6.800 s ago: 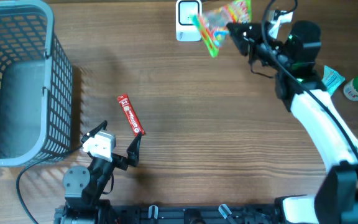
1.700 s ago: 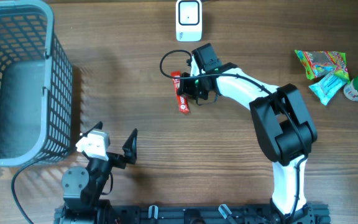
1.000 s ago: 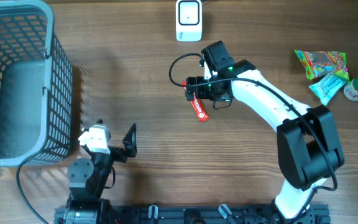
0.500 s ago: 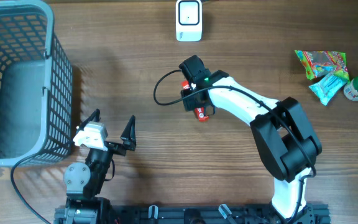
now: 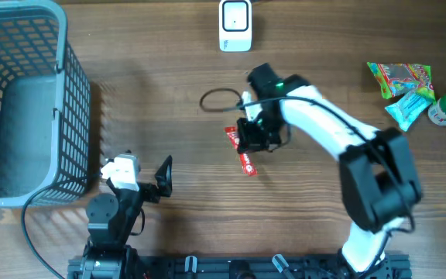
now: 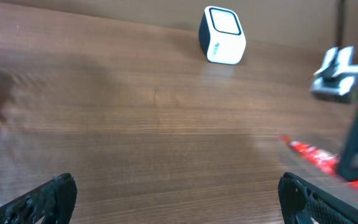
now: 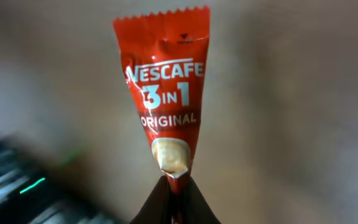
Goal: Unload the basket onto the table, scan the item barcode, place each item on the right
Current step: 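Lift the Nescafe stick with the right gripper toward the scanner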
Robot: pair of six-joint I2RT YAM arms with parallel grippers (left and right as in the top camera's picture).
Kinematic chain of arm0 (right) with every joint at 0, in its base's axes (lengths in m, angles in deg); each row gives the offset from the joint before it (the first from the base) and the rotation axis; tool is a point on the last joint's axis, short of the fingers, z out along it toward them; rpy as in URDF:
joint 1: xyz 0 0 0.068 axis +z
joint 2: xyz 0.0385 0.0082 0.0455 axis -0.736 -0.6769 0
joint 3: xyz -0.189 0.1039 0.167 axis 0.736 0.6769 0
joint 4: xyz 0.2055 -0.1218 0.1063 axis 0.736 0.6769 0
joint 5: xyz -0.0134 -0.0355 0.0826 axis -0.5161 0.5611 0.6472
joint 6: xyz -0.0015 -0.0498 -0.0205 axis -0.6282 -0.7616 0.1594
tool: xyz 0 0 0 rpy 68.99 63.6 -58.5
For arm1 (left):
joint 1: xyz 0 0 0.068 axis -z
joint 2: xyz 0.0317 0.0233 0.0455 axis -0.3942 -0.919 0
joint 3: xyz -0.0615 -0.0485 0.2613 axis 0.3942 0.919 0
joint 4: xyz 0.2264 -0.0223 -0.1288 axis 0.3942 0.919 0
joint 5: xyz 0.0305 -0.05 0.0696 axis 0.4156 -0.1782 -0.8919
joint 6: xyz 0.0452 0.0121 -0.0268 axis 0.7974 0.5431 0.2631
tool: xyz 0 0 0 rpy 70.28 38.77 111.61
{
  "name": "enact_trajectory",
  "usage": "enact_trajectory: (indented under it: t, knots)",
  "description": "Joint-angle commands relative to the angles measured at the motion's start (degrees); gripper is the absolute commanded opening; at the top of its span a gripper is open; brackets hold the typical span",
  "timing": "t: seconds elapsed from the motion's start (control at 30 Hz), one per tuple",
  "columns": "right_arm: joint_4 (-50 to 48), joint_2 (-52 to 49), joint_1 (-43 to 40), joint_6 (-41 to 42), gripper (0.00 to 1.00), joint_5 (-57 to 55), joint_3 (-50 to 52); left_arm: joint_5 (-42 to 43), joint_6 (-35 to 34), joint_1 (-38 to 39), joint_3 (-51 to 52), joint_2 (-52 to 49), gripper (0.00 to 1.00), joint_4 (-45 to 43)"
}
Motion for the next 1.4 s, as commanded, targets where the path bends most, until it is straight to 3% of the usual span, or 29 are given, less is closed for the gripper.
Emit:
enact_trajectory:
  t: [0.0,0.1,0.17,0.2,0.27,0.33,0.43,0.93,1.03,1.17,1.2,1.3,1.37]
  knots:
    - [2.6,4.2,-2.6,-0.8,0.04,21.4,-1.1,0.7,-0.2,0.2,0.1,0.1,1.0,0.3]
    - [3.0,4.2,-3.4,-0.6,0.04,32.1,-1.1,0.7,-0.2,0.2,0.1,0.1,1.0,0.3]
    - [3.9,4.2,-3.3,0.7,0.05,45.8,-1.1,0.7,-0.2,0.2,0.1,0.1,1.0,0.3]
    - [4.3,4.2,-3.3,4.0,0.04,53.7,-1.1,0.7,-0.2,0.2,0.1,0.1,1.0,0.3]
    - [3.8,4.2,-3.3,14.0,0.04,59.1,-1.1,0.7,-0.2,0.2,0.1,0.1,1.0,0.3]
    - [3.6,4.2,-3.4,27.8,0.04,59.3,-1.1,0.7,-0.2,0.2,0.1,0.1,1.0,0.3]
    - [-0.6,4.2,-3.4,37.1,0.04,59.4,-1.1,0.7,-0.2,0.2,0.1,0.1,1.0,0.3]
    - [-3.4,4.2,-3.4,38.1,0.04,59.9,-1.1,0.7,-0.2,0.2,0.1,0.1,1.0,0.3]
    - [-3.5,4.2,-3.4,40.6,0.04,58.1,-1.1,0.7,-0.1,0.2,0.1,0.1,1.0,0.3]
    - [-9.2,4.2,-3.4,47.5,0.05,36.0,-1.1,0.7,-0.2,0.2,0.1,0.1,1.0,0.3]
    - [-15.3,4.2,-3.4,46.2,0.05,30.0,-1.1,0.7,-0.2,0.2,0.1,0.1,1.0,0.3]
    - [-36.2,4.2,-3.4,31.1,0.04,22.5,-1.1,0.7,-0.2,0.2,0.1,0.1,1.0,0.3]
    - [-43.8,4.2,-3.4,28.6,0.05,20.1,-1.1,0.7,-0.2,0.2,0.1,0.1,1.0,0.3]
